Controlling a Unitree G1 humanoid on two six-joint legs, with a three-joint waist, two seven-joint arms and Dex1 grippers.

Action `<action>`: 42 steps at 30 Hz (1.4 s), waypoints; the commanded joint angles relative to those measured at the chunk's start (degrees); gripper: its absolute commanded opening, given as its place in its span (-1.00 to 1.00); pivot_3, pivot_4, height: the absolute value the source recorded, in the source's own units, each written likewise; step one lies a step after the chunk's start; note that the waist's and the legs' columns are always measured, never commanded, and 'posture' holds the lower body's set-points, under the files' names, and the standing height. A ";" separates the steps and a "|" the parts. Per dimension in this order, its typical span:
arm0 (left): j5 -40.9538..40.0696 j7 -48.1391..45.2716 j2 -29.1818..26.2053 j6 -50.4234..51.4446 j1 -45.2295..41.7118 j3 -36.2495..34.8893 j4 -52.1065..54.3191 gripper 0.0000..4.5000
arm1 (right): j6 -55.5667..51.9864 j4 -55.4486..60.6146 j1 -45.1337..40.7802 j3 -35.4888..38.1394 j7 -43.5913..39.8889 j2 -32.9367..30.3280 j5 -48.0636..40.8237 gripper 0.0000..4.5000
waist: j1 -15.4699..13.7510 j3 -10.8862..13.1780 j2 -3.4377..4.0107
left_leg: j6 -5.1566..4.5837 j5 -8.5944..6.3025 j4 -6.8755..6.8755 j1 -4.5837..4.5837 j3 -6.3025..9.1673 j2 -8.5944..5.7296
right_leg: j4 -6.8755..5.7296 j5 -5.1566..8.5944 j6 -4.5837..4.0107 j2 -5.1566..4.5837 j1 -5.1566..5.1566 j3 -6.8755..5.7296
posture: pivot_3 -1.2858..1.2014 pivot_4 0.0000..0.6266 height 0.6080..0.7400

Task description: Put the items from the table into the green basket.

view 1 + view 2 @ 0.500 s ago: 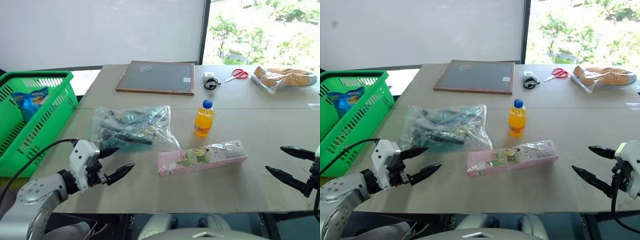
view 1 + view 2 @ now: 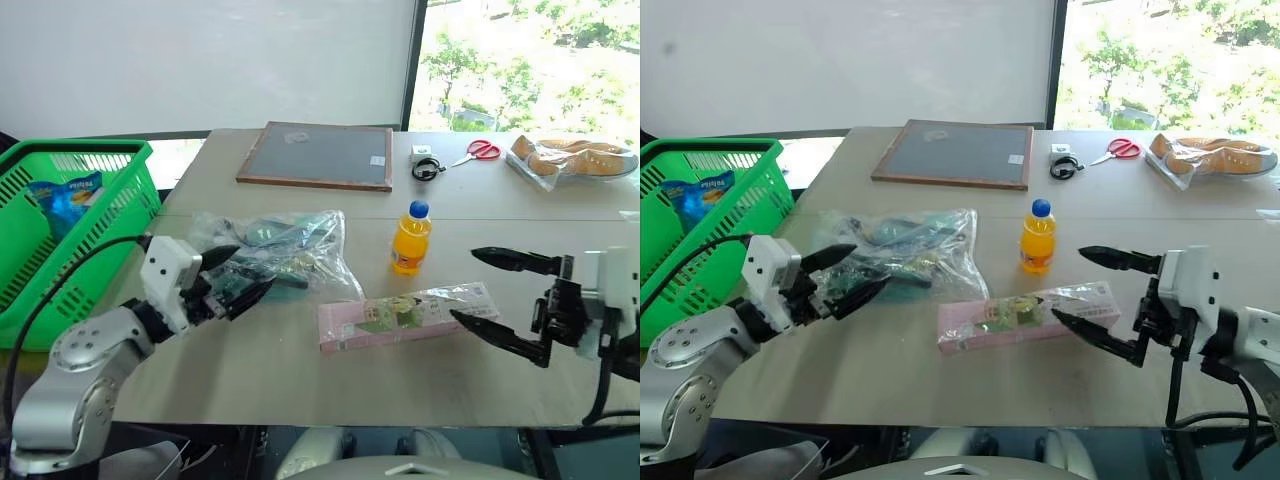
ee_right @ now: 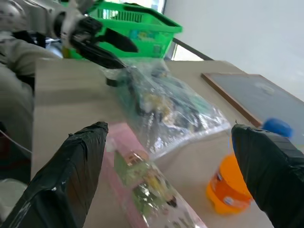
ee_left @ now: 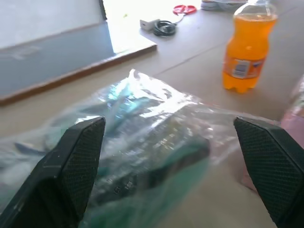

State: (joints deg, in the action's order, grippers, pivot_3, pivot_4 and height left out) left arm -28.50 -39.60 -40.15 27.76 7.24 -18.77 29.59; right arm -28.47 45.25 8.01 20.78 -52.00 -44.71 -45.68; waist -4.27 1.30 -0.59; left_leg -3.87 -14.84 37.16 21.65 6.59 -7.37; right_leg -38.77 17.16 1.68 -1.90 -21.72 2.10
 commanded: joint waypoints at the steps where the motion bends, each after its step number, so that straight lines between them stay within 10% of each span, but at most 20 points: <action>1: 7.78 0.70 -3.92 -3.15 -2.77 4.44 0.47 1.00 | 0.55 0.80 0.31 0.43 -0.04 -0.92 -0.70 0.98 | -0.23 -0.02 -0.07 | 0.00 0.00 0.00 0.00 0.00 0.00 | 0.00 0.00 0.00 0.00 0.00 0.00 | 0.09 -1.00 1.00; 14: 25.39 -6.00 -9.74 -14.23 -14.53 22.06 -19.59 1.00 | 6.66 1.73 9.91 0.70 -1.21 1.28 4.22 0.98 | -0.99 -0.02 -0.01 | -0.05 -0.08 -0.03 -0.01 -0.01 0.00 | -0.03 0.00 0.00 0.00 -0.02 0.01 | 0.03 -1.00 1.00; 26: 32.83 1.22 -6.69 -26.75 -30.64 21.42 -40.41 -0.95 | 10.91 2.84 16.76 1.24 -0.80 3.34 7.92 1.00 | 0.90 -0.24 0.10 | -0.16 -0.03 -0.01 -0.07 0.01 0.00 | -0.15 -0.02 0.02 0.01 -0.02 -0.02 | -0.01 -1.00 1.00; 38: 46.12 5.46 -2.05 -38.73 -64.59 30.63 -87.99 -0.95 | 12.70 0.82 15.37 0.44 -0.22 3.46 9.18 1.00 | 3.20 -0.30 -0.32 | -0.24 0.12 0.20 0.09 0.13 -0.09 | -0.04 -0.10 0.19 0.00 -0.04 -0.12 | -0.02 -1.00 1.00; 42: 42.93 0.59 0.18 -40.03 -68.63 28.46 -94.63 -0.42 | 12.59 1.02 15.41 0.36 -0.22 3.32 9.56 1.00 | 3.86 -0.23 -0.55 | -0.26 0.12 0.23 0.22 0.14 -0.09 | -0.08 -0.10 0.19 0.00 -0.10 -0.13 | -0.04 -0.99 1.00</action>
State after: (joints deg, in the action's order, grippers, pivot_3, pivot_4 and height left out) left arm 16.12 -37.33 -39.25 -9.79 -58.58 11.66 -64.63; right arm -17.00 45.39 23.67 20.68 -52.32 -41.26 -36.08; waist -0.41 1.07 -1.15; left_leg -4.13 -14.72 37.40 21.90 6.73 -7.45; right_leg -38.85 17.06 1.87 -1.90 -21.83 1.98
